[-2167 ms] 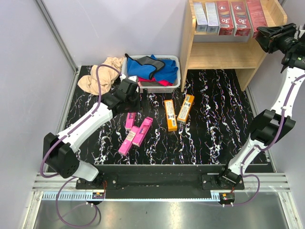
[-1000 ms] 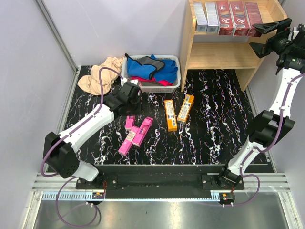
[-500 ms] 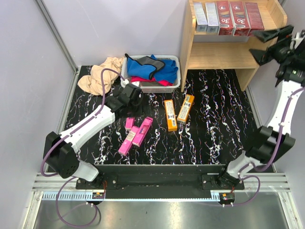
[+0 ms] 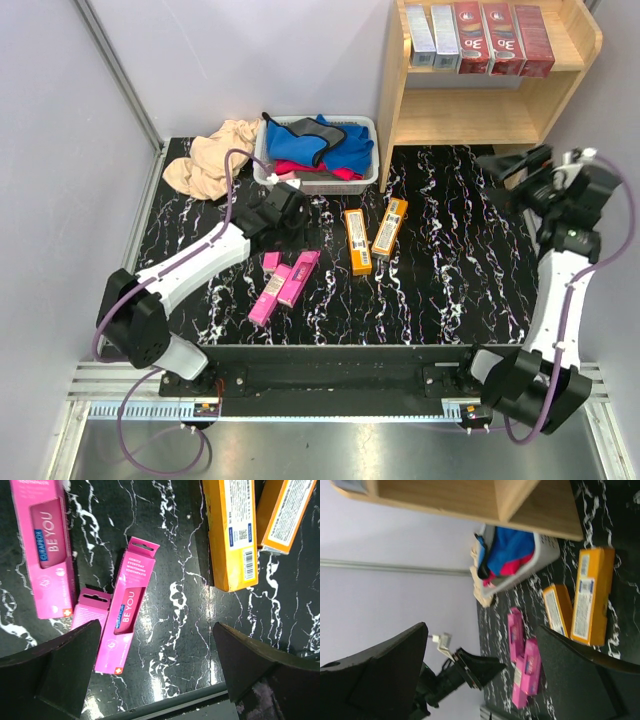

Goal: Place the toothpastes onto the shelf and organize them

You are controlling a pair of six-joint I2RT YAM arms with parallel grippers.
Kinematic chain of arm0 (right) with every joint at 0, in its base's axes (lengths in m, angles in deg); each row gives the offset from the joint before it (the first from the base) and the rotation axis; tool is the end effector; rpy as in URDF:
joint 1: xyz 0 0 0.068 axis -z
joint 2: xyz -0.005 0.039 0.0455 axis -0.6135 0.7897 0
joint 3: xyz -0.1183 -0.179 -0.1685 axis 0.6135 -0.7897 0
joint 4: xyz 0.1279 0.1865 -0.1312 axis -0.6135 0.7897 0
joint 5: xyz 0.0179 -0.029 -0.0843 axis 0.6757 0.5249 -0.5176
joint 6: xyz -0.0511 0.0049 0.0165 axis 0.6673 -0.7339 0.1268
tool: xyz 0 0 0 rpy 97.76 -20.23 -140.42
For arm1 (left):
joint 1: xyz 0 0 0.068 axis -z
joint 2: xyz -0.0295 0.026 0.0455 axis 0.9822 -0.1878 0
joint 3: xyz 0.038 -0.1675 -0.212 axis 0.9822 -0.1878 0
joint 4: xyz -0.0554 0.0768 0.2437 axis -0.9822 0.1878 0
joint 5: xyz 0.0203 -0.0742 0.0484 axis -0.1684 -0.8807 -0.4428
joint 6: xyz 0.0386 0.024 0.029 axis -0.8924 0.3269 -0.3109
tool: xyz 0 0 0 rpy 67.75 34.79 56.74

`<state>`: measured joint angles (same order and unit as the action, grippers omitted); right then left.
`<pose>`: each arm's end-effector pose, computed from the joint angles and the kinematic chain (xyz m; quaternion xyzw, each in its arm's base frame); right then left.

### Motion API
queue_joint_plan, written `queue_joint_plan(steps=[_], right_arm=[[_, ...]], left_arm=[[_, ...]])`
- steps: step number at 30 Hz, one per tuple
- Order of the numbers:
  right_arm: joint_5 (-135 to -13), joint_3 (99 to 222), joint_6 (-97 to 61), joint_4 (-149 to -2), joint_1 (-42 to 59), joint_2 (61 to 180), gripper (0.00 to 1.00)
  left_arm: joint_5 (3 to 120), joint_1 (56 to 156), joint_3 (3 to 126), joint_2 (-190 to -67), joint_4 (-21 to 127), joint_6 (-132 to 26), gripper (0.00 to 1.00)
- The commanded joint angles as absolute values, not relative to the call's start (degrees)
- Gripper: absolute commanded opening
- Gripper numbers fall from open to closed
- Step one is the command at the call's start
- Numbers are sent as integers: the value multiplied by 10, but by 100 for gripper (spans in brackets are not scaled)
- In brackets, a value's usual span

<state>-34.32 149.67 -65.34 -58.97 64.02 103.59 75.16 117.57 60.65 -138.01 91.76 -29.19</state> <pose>0.2289 -0.0834 0.3875 0.2896 0.7145 0.4439 0.4567 0.2477 -0.1919 0.2790 0.0090 0.9469 -0.1552 0.2815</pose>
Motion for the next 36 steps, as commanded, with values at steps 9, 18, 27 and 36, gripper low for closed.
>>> queue_joint_plan(steps=[9, 18, 27, 36], right_arm=[[-425, 1281, -578, -614, 459, 1021, 100], [-425, 1263, -572, -617, 454, 1021, 100], [-419, 1255, -567, -619, 455, 1029, 100], [-425, 1257, -558, -615, 454, 1026, 100]], left_arm=[[788, 1199, 619, -1450, 884, -305, 99], [827, 1198, 643, -1536, 879, -356, 99], [816, 1198, 665, -1612, 862, -374, 95], [789, 1198, 667, -1645, 843, -371, 51]])
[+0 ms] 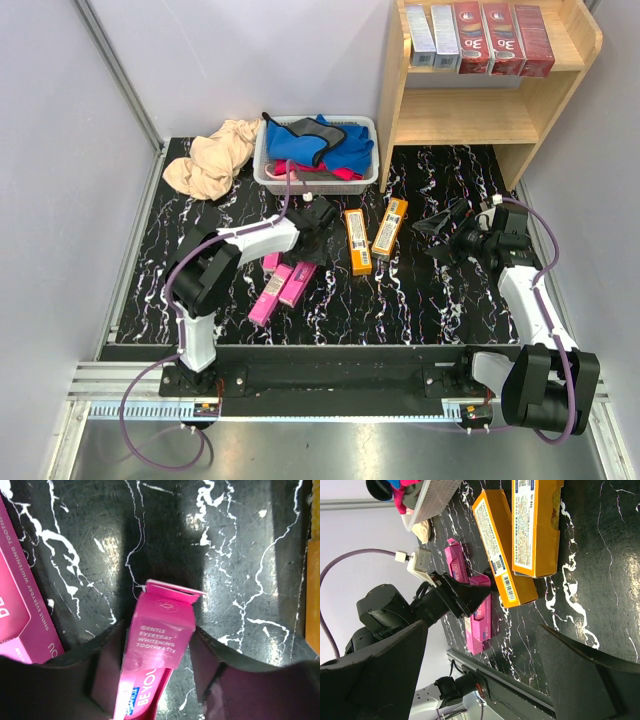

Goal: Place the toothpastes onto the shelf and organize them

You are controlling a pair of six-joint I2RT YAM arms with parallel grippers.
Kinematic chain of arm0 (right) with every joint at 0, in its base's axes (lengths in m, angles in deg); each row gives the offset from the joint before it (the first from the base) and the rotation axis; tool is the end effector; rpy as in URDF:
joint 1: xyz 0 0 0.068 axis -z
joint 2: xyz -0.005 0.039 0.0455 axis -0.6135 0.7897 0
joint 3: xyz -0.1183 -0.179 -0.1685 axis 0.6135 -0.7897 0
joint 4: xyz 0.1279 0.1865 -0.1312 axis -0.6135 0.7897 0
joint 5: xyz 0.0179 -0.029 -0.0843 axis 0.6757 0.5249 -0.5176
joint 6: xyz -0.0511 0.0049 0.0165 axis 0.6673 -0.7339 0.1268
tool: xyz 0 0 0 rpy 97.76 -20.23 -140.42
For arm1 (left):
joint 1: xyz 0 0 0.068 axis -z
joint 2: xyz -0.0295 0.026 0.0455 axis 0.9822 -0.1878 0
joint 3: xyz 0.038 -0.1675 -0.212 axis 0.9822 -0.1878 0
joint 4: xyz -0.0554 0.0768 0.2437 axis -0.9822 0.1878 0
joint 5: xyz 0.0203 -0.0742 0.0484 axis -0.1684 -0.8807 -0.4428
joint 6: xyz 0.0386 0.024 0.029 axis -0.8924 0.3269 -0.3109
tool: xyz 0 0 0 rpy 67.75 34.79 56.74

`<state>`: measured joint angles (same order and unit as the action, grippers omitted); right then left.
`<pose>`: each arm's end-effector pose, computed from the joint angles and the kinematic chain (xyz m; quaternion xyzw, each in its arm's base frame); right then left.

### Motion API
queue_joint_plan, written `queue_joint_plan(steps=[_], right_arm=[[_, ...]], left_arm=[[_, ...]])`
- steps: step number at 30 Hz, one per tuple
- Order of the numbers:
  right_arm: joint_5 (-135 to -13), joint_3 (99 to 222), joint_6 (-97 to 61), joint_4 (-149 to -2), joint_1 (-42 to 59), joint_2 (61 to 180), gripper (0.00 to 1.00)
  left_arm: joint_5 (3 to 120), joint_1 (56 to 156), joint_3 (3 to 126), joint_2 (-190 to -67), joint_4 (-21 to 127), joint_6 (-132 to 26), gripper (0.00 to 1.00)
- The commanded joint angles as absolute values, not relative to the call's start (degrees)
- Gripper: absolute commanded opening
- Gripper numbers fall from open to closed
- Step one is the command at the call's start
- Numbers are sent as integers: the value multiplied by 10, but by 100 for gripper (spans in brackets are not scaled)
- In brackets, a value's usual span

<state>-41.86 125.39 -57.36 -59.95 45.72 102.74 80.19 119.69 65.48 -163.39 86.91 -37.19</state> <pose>0.2300 -0.0088 0.2476 0.2551 0.8216 0.4227 0.2850 0.2951 -0.2436 0.1623 0.0942 0.9740 -0.0293 0.2039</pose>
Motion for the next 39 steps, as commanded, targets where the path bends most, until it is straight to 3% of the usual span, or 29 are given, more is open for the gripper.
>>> queue_joint_plan(steps=[1, 5, 13, 19, 28, 39], right_arm=[[-425, 1257, -556, -613, 453, 1028, 100], [-425, 1259, -554, -611, 449, 1031, 100], [-484, 1300, -529, -557, 393, 1033, 100], [-555, 1351, -514, -522, 327, 1040, 100], [-714, 1408, -501, -506, 135, 1049, 100], [-954, 1423, -474, -569, -149, 1060, 98]], left_arm=[[787, 1198, 667, -1643, 842, -368, 48], [771, 1197, 663, -1627, 833, -364, 39], [726, 1175, 662, -1569, 821, -342, 39], [622, 1132, 626, -1498, 775, -302, 41], [450, 1034, 474, -1379, 569, -136, 42], [373, 973, 328, -1294, 314, 100, 43]])
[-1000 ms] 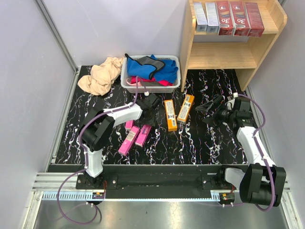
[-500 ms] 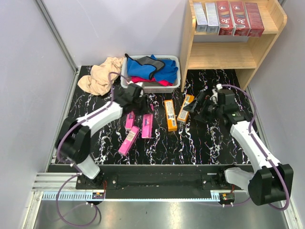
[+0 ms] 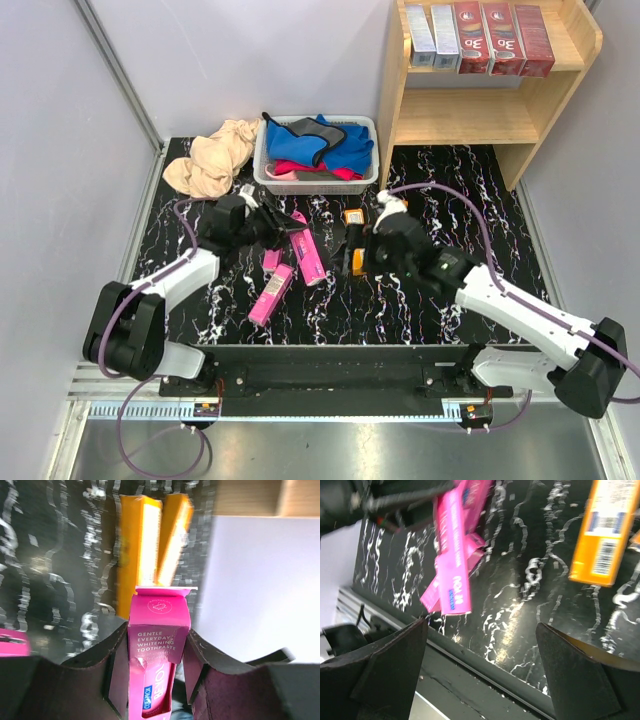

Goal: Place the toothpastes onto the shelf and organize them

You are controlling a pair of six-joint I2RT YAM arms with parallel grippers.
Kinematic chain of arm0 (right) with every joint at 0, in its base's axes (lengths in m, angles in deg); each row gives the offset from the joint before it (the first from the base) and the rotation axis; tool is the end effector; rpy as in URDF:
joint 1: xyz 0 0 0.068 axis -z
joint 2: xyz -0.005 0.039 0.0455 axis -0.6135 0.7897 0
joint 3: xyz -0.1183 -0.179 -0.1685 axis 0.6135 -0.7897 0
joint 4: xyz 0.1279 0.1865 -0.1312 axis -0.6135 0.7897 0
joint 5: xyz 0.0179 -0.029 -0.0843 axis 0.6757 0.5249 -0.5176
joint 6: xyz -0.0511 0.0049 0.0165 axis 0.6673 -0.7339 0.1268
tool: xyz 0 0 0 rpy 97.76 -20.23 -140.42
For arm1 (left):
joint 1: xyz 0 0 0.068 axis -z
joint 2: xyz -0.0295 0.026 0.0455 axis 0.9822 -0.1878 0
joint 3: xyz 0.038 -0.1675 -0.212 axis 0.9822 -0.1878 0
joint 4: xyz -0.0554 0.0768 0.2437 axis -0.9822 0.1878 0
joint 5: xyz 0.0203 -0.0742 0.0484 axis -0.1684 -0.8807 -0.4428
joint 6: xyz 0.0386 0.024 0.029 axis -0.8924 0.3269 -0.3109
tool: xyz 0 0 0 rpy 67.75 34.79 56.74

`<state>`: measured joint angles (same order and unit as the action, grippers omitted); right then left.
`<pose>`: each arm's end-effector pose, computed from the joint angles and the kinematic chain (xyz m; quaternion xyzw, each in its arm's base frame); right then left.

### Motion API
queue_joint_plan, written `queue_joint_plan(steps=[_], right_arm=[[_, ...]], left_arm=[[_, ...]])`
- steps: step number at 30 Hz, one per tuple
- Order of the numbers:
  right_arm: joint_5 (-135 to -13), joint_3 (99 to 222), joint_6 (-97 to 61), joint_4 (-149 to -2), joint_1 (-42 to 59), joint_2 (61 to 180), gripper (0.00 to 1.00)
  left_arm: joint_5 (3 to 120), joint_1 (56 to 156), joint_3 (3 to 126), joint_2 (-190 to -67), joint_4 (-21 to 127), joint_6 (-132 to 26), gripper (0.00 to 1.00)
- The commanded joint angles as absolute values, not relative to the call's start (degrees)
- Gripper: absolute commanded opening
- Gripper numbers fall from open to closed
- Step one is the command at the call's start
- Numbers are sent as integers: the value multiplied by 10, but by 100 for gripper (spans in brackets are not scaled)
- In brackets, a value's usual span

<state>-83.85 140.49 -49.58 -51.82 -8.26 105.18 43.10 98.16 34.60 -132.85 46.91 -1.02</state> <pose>0.1764 0.1814 0.3099 -0.0486 0.8816 0.3023 0.3591 0.2748 -0.1114 0.2226 -0.2101 0.8196 -0.4755 0.2408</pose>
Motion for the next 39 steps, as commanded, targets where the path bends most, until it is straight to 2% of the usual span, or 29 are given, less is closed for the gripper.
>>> queue_joint_plan(steps=[1, 5, 10, 15, 21, 23, 24, 28, 29, 31, 32, 34, 39], right_arm=[[-963, 1423, -473, -575, -177, 1064, 97], [-980, 1431, -470, -604, -216, 1098, 94], [-984, 1441, -471, -622, -231, 1138, 84], [-1002, 1433, -477, -639, -235, 1133, 65], [-1018, 1423, -477, -652, -234, 1119, 57], [-1014, 1424, -475, -653, -234, 1125, 50], [-1011, 1426, -475, -653, -234, 1128, 41], [-1001, 1426, -478, -655, -235, 1134, 28], [-1002, 1426, -478, -655, -235, 1134, 27], [-1005, 1424, -479, -655, -235, 1130, 26], [-1006, 1424, -478, -654, -235, 1128, 25], [-1007, 1424, -480, -654, -235, 1124, 25], [-1004, 1430, -486, -650, -234, 1118, 25]], left_arm=[[368, 973, 328, -1293, 308, 105, 43], [360, 971, 328, -1295, 298, 115, 43], [349, 971, 322, -1297, 279, 128, 43], [344, 971, 320, -1297, 275, 130, 43], [334, 971, 319, -1301, 269, 133, 43], [334, 971, 318, -1302, 265, 135, 43], [333, 971, 319, -1303, 264, 134, 44], [332, 971, 316, -1303, 259, 135, 59], [334, 970, 316, -1303, 262, 134, 68], [337, 970, 317, -1299, 271, 128, 77], [338, 970, 320, -1298, 278, 124, 87], [342, 970, 324, -1294, 300, 114, 97], [358, 970, 345, -1276, 371, 79, 99]])
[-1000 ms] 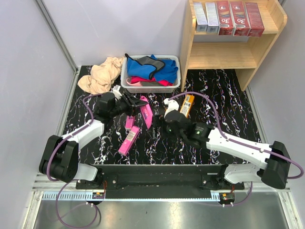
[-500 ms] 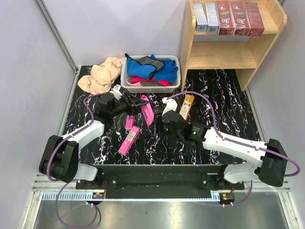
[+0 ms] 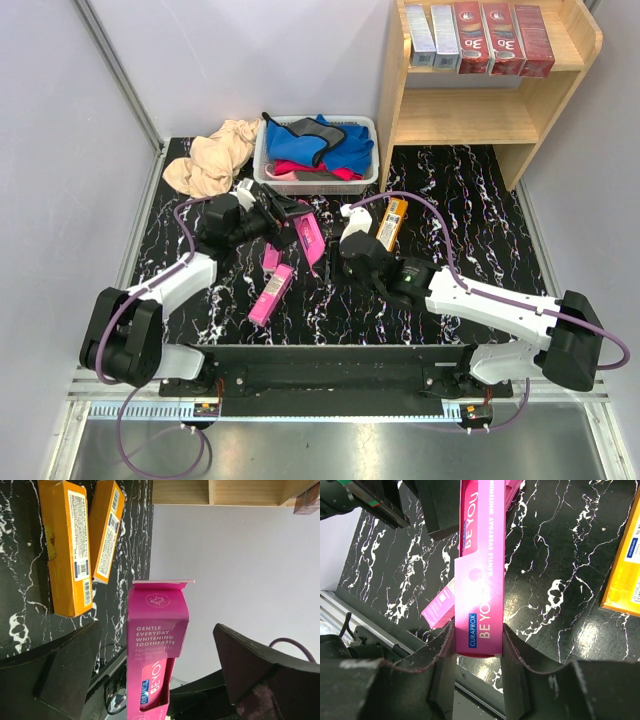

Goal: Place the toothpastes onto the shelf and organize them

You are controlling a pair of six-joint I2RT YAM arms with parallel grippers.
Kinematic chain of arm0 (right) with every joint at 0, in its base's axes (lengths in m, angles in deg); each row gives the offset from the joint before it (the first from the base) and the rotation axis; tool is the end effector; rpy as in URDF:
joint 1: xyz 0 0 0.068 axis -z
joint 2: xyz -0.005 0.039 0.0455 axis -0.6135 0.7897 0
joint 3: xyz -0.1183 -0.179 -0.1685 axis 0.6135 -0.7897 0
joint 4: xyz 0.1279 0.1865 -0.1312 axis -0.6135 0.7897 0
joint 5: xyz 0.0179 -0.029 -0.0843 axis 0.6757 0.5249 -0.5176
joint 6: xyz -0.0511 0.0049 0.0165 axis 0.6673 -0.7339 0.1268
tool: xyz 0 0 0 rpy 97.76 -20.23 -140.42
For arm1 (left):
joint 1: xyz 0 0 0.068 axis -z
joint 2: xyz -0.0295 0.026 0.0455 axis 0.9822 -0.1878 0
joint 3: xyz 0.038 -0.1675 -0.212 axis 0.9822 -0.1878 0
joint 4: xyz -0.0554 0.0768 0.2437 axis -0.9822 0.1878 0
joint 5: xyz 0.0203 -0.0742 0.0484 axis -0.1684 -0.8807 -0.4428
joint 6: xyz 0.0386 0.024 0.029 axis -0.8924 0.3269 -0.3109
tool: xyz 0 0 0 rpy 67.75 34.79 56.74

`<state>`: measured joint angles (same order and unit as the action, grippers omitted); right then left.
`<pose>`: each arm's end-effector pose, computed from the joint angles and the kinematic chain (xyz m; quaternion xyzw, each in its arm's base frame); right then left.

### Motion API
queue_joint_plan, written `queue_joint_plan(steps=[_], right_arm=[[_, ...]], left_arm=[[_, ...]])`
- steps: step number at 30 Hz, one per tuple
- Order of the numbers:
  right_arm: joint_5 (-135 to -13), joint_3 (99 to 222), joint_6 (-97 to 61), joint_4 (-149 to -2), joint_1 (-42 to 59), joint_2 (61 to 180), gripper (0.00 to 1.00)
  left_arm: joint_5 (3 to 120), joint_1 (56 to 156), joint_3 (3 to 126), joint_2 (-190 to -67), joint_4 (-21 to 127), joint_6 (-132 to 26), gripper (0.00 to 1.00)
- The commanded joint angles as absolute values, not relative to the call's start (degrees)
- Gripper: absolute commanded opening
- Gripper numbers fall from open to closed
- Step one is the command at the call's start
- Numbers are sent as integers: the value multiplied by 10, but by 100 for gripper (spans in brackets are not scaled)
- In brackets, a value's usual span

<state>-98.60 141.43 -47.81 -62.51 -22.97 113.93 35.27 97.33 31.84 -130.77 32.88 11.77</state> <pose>0.1517 0.2503 0.2948 -0.1080 0.8577 0.2800 0.4175 0.2716 -0.1102 0.2414 -0.2138 0.7515 -0.5846 0.2188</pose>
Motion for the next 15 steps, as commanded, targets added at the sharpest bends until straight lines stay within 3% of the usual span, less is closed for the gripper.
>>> queue_joint_plan(steps=[1, 8, 15], right_arm=[[-1003, 1431, -488, -649, -234, 1119, 25], [-927, 1441, -516, -655, -199, 1127, 25], [-710, 1362, -586, -754, -71, 1098, 25]], left_arm=[[364, 970, 350, -1272, 389, 57, 99], [461, 970, 431, -1218, 601, -80, 99], [541, 970, 456, -1175, 699, -139, 99]])
